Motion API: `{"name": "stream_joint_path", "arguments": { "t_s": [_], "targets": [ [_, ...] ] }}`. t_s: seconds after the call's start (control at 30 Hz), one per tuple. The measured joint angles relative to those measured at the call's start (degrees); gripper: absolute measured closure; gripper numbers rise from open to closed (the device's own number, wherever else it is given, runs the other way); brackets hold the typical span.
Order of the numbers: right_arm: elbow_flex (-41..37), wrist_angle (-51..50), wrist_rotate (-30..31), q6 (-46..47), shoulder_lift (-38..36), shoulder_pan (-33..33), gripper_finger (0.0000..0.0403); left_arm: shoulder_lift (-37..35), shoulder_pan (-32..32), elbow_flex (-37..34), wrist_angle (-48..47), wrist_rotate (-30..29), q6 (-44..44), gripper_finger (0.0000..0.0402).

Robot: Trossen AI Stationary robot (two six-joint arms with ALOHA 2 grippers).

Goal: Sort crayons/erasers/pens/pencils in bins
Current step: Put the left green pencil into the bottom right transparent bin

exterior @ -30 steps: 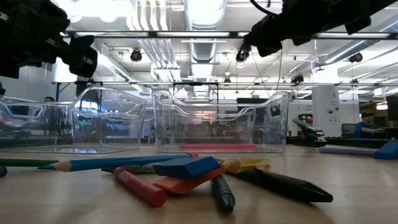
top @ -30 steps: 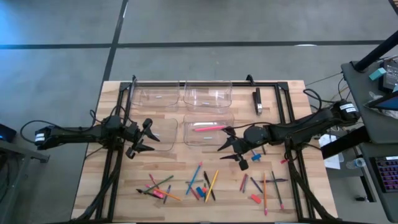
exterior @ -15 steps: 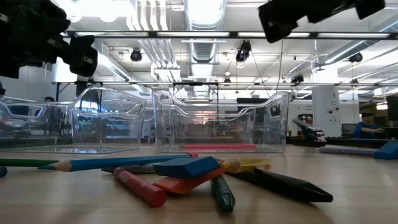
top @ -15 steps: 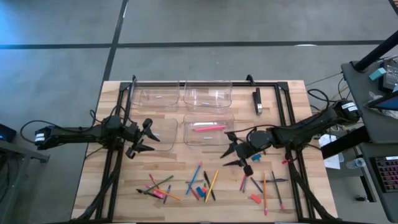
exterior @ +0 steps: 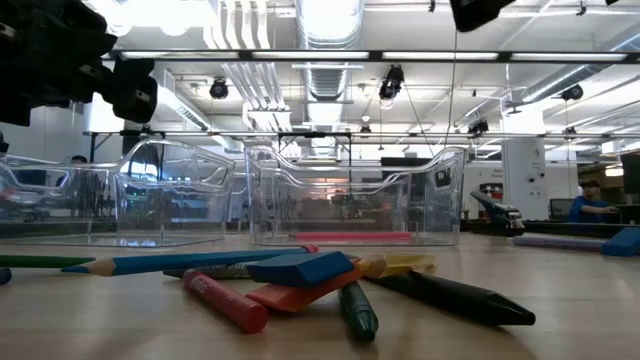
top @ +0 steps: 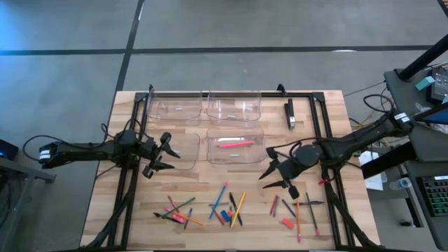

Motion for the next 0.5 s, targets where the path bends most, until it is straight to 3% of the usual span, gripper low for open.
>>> {"name": "stream_joint_path", "arguments": {
  "t_s": [0.3,0.5],
  "targets": [
    [-0.24,-4.18,0.96,2.08,-5.36,1.20,0.0264,-0.17,-0.02,-0.02,0.24,0.00,-0.03,0.0214],
    [-0.52,-3.58,1.46,0.11,-6.16,1.62,0.0264,-0.13,-0.02,-0.01,6.23,0.02,-1.86,0.0214]
  ]
}}
